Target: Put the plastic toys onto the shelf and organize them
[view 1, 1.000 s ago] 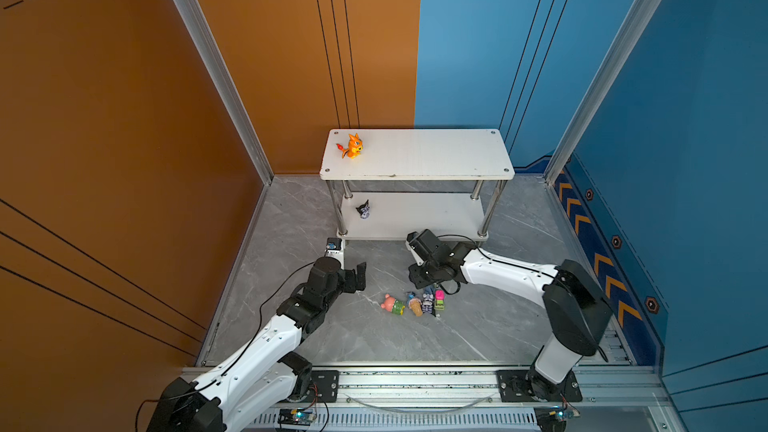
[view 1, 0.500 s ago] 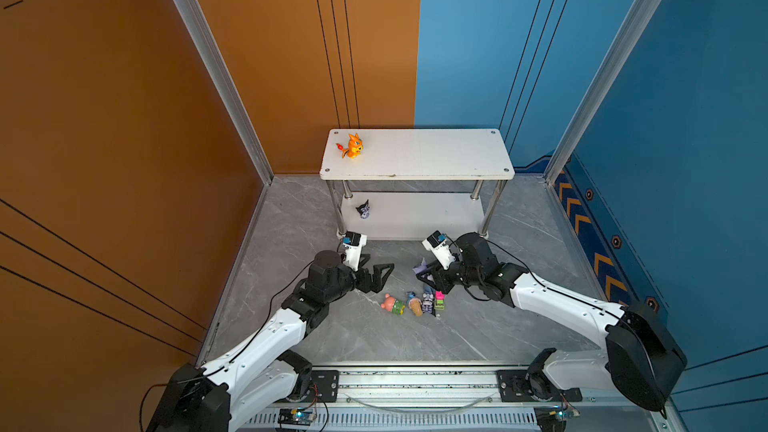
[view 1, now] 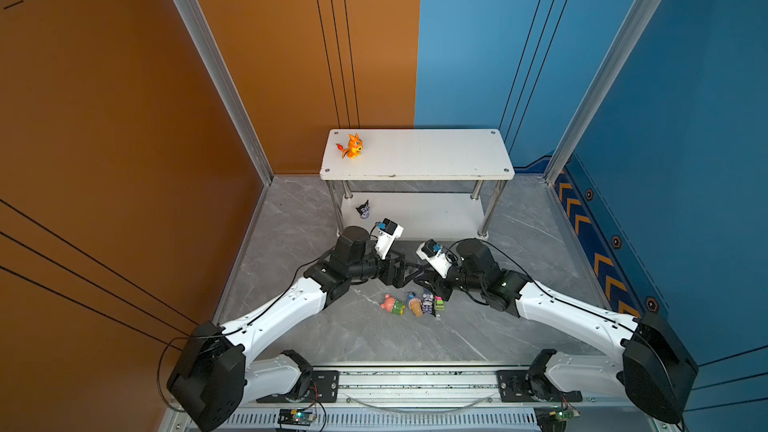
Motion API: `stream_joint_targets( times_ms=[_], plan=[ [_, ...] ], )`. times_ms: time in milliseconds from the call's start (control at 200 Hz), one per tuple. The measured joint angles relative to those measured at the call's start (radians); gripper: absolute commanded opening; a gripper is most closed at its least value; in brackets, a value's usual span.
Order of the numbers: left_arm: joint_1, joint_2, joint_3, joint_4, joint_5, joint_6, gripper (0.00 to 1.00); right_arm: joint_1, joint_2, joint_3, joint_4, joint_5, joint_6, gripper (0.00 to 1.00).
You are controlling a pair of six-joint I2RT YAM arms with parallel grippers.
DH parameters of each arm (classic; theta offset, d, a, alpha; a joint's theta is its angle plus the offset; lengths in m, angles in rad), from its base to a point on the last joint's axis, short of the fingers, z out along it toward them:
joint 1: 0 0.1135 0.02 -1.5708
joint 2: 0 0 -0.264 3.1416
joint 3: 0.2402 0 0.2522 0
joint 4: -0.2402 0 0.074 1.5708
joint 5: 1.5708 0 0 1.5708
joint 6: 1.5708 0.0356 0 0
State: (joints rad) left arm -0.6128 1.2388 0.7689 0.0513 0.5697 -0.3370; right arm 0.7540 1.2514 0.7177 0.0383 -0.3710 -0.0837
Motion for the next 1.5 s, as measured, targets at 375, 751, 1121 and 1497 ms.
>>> stream_joint_targets(
  times_ms=[375,751,1121,1497],
  plan=[
    [-0.003,0.095,0.053,-0.139,-0.005,0.052,0.69,0.027,0.0,-0.012,0.006,0.018,-0.024,0.28],
    [-0.015,0.14,0.092,-0.145,0.037,0.062,0.49,0.039,-0.006,-0.018,0.006,0.068,-0.026,0.28],
    [-0.025,0.167,0.139,-0.208,0.046,0.095,0.32,0.047,-0.006,-0.027,-0.006,0.093,-0.034,0.28],
    [-0.025,0.168,0.142,-0.225,0.045,0.113,0.3,0.052,-0.006,-0.031,-0.022,0.105,-0.044,0.26]
  ],
)
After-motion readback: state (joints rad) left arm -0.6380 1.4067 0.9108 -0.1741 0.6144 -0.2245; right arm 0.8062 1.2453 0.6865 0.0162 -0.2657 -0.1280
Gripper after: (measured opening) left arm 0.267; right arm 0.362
